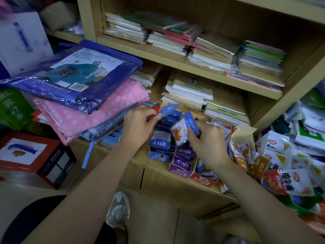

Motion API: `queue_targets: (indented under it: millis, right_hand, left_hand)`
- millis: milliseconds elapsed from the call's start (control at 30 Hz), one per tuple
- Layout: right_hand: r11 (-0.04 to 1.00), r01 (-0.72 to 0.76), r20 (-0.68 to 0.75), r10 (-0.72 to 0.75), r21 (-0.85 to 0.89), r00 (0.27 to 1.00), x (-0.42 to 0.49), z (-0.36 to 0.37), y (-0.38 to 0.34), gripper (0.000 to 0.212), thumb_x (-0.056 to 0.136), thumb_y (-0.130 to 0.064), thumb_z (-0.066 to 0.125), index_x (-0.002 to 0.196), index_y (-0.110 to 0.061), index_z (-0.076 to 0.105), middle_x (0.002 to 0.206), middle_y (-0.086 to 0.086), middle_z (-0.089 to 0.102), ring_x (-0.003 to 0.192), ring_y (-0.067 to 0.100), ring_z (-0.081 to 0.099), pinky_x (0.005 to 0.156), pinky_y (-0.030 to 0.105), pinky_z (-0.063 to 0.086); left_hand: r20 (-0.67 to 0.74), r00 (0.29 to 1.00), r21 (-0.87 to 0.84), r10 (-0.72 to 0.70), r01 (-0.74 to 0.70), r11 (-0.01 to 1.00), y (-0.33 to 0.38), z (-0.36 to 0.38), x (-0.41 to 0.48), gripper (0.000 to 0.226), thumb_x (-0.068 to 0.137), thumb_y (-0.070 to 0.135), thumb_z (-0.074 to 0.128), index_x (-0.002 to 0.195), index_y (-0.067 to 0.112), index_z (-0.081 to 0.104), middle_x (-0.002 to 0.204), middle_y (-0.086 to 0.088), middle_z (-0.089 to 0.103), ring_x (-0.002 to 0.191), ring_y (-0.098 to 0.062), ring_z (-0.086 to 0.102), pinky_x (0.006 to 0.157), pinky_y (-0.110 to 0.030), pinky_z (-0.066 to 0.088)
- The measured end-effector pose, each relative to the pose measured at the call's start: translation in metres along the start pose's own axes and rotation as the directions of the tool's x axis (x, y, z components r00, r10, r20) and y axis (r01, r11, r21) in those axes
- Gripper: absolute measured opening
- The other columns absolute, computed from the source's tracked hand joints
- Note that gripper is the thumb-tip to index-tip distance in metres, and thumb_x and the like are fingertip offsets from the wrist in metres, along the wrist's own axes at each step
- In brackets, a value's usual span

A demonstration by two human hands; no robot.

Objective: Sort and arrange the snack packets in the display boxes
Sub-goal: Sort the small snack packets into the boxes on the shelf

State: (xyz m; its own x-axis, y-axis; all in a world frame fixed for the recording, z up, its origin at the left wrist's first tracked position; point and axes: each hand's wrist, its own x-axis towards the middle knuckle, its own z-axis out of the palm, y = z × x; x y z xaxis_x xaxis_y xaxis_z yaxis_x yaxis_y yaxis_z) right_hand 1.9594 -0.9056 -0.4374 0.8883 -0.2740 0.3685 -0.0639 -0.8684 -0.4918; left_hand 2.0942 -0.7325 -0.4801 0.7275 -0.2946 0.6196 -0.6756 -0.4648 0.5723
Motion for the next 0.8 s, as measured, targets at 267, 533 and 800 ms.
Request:
queue_targets:
  millis: [267, 533, 800]
  right_hand:
    - [0.995, -0.032, -0.162, 0.015, -0.099, 0.987, 0.008, 0.003, -0.005, 0.049, 0.095, -0.011, 0.061, 0.059, -0.025, 0.032, 0.046, -0.012, 0.03, 0.037, 0.007, 0.027, 0.045, 0.019, 0.019]
    - [0.971, 0.02, -0.102, -0.045, -0.238, 0.994, 0.025, 0.021, -0.013, 0.033, 0.096, -0.009, 0.054, 0.069, -0.018, 0.038, 0.05, -0.012, 0.028, 0.042, 0.003, 0.027, 0.046, 0.024, 0.02]
    - [0.921, 0.059, -0.007, -0.066, -0.385, 0.998, 0.026, 0.037, -0.002, 0.016, 0.096, -0.009, 0.055, 0.103, 0.0, 0.067, 0.053, -0.005, 0.047, 0.041, 0.015, 0.046, 0.044, 0.022, 0.031]
  left_hand:
    - [-0.148, 0.977, 0.06, -0.151, 0.161, 0.985, 0.005, 0.0, -0.006, 0.019, 0.085, 0.022, 0.079, 0.07, 0.01, 0.074, 0.067, 0.002, 0.074, 0.059, -0.013, 0.068, 0.057, -0.027, 0.047]
    - [-0.014, 0.978, 0.099, -0.21, 0.211, 0.973, 0.004, 0.016, -0.011, 0.018, 0.083, 0.016, 0.079, 0.067, 0.01, 0.071, 0.063, -0.004, 0.071, 0.064, -0.03, 0.068, 0.062, -0.031, 0.047]
    - [0.186, 0.944, 0.09, -0.271, 0.259, 0.962, 0.013, 0.004, -0.012, 0.046, 0.08, 0.052, 0.077, 0.115, 0.024, 0.068, 0.096, 0.008, 0.069, 0.088, -0.015, 0.065, 0.07, -0.031, 0.05]
